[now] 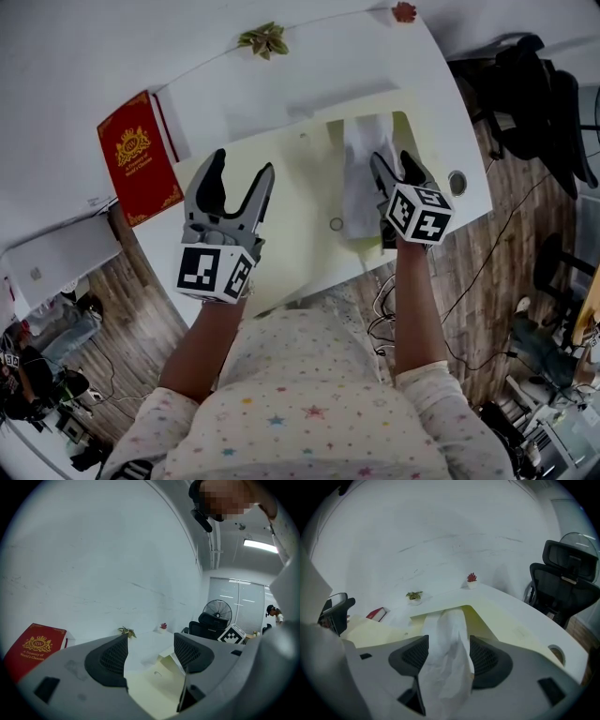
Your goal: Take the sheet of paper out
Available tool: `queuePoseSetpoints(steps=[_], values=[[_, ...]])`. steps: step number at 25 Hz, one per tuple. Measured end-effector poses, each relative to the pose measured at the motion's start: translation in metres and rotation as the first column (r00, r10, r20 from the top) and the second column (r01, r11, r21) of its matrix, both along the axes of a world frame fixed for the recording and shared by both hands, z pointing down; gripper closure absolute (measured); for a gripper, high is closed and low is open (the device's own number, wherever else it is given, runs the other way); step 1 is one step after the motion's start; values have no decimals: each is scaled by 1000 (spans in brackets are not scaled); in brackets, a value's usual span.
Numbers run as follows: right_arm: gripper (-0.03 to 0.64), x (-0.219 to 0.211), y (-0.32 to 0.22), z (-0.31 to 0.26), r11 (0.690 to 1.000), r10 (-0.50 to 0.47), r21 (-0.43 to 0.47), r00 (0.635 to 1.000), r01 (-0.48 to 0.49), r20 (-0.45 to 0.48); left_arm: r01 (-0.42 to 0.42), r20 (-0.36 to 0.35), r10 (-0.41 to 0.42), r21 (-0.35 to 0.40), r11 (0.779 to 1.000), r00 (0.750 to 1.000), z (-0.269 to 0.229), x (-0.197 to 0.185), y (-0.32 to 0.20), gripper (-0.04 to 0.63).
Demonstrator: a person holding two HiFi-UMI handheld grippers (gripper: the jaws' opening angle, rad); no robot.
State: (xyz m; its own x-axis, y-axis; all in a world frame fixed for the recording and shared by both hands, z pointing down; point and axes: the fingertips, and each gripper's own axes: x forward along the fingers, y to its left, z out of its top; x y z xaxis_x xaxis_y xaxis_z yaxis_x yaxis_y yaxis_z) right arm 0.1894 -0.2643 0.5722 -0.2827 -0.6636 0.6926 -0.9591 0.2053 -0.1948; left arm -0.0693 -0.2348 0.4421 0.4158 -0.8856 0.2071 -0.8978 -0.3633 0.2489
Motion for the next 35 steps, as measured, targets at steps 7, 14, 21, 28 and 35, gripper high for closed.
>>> queuePoseSetpoints(steps=[7,14,21,28,35], values=[[345,2,-2,17,999,-4,-40,1000,4,-22,5,0,-5,3,1000,1000,-2,-4,-1,309],[345,-1,-3,26,997,-21,-69,999,18,-40,11,1,-11,-1,1000,1000,-2,-7,2,310],[345,-13,-6,16,995,-99,-39,990,96,-98,10,-2,-10,1,1000,1000,-2,-8,5,309],[333,-48,-2,6,983,-181,-39,982,179,-60,4,-6,-4,4,1000,1000,-4,-5,6,310],[347,-62,4,18,976,-217,-45,966,213,-138,5,-3,-5,7,1000,1000,-6,-6,10,310]])
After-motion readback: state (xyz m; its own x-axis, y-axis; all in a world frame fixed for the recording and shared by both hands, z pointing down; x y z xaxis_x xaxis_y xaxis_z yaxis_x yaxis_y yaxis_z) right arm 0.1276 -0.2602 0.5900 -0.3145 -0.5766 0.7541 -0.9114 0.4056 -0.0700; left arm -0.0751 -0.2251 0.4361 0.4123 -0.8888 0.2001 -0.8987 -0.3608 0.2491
